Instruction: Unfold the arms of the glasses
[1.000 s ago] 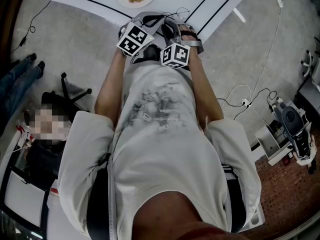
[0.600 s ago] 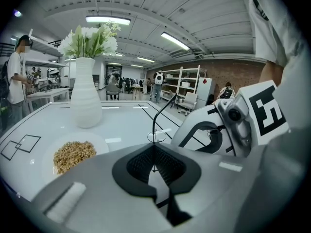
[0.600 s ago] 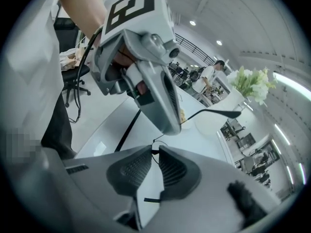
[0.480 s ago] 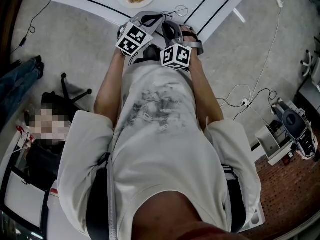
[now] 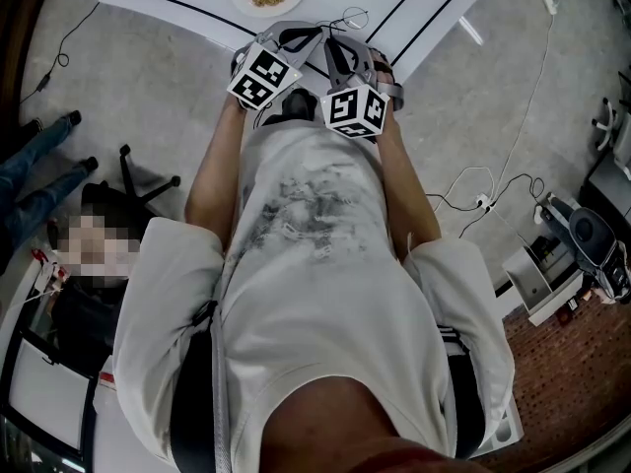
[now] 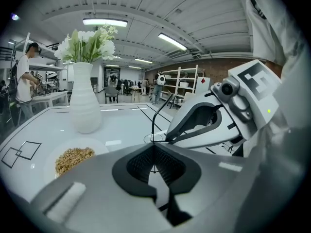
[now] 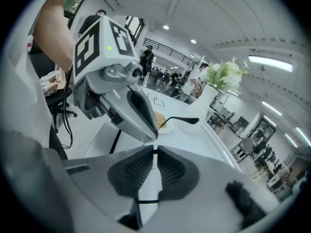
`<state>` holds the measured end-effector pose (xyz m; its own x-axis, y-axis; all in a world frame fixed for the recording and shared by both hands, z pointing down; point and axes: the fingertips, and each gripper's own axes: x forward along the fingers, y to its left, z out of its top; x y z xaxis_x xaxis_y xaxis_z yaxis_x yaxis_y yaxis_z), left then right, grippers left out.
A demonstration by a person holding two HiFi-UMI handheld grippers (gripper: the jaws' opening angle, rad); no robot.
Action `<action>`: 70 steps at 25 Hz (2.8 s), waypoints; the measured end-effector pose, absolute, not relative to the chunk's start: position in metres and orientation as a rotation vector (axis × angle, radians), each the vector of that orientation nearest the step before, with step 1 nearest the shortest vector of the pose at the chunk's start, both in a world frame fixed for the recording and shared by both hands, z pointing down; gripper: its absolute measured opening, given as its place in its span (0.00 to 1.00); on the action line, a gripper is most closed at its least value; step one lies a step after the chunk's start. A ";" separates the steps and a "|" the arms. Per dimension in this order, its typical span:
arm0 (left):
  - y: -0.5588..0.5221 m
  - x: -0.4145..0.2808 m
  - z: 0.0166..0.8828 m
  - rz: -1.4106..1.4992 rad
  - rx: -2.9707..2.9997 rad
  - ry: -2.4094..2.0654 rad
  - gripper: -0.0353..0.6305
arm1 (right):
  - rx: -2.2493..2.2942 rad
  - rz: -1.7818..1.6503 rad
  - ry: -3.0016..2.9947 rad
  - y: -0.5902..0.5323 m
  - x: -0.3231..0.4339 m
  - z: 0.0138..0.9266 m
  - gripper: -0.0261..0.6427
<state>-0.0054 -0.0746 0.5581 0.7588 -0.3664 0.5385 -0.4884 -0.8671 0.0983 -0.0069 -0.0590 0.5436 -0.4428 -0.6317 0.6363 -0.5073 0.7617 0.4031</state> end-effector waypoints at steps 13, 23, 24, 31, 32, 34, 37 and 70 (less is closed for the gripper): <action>-0.068 -0.006 0.566 0.788 2.713 -0.649 0.07 | 1.010 -0.070 -2.188 -0.071 0.014 0.518 0.08; -0.066 -0.007 0.563 0.772 2.726 -0.623 0.07 | 1.105 -0.006 -2.201 -0.077 0.029 0.505 0.08; -0.066 -0.006 0.561 0.770 2.731 -0.620 0.07 | 1.117 0.004 -2.203 -0.078 0.031 0.504 0.08; -0.068 -0.006 0.556 0.771 2.753 -0.599 0.07 | 1.186 0.052 -2.203 -0.085 0.044 0.496 0.07; -0.068 -0.007 0.556 0.774 2.750 -0.600 0.07 | 1.192 0.055 -2.202 -0.086 0.045 0.495 0.07; -0.068 -0.009 0.559 0.783 2.742 -0.603 0.07 | 1.204 0.059 -2.199 -0.087 0.047 0.494 0.07; -0.067 -0.010 0.561 0.781 2.737 -0.605 0.07 | 1.218 0.064 -2.195 -0.088 0.052 0.493 0.07; -0.068 -0.010 0.554 0.758 2.755 -0.587 0.07 | 1.366 0.171 -2.174 -0.096 0.089 0.488 0.07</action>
<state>-0.0105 -0.0684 0.5539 0.7867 -0.3177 0.5293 -0.4332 -0.8950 0.1067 0.0895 -0.0955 0.4883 -0.3238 -0.7907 0.5196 -0.8623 0.4727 0.1819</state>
